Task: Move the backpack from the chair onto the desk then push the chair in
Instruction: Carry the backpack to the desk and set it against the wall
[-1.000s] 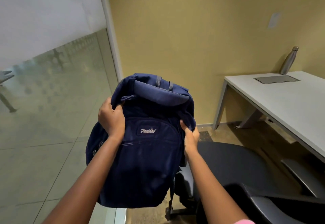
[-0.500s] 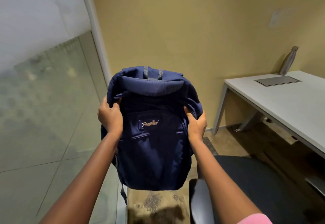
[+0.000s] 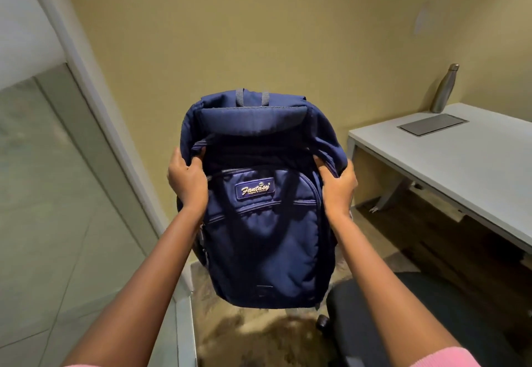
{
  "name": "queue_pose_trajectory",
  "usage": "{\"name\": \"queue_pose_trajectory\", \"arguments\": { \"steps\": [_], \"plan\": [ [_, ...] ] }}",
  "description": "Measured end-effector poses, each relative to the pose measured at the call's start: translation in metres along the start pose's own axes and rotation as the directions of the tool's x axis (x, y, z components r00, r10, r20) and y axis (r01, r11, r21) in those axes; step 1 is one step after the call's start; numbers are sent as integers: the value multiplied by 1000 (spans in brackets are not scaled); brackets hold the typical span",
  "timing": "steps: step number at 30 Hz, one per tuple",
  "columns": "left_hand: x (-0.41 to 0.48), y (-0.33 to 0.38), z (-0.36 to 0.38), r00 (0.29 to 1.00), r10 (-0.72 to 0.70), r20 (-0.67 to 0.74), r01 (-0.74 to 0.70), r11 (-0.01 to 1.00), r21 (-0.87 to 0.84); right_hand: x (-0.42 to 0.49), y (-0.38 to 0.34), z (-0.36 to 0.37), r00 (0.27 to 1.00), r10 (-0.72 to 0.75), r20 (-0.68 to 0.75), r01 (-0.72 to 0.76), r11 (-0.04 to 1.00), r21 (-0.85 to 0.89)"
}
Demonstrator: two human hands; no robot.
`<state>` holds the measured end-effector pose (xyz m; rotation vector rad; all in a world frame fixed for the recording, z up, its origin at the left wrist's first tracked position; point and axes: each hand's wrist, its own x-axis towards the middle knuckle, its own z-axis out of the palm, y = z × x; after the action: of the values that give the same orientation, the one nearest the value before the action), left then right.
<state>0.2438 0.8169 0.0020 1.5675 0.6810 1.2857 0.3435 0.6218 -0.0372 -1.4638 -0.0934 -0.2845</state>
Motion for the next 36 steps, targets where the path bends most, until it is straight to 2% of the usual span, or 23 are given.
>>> {"name": "queue_pose_trajectory", "arguments": {
  "steps": [6,21,30,36],
  "plan": [
    [43,-17,76,995,62,77,-60,998,-25,65,14,13,997,-1,-78,0,1000,-16],
    [131,-60,239,949,38,314,17,986,-168,202,48,56,955,-109,-277,78,990,-121],
    [175,-63,332,882,127,453,-28,975,-218,275,61,72,890,-120,-440,75,990,-118],
    [189,-68,405,851,181,493,-60,966,-250,334,70,67,855,-151,-496,90,985,-144]
  ]
}}
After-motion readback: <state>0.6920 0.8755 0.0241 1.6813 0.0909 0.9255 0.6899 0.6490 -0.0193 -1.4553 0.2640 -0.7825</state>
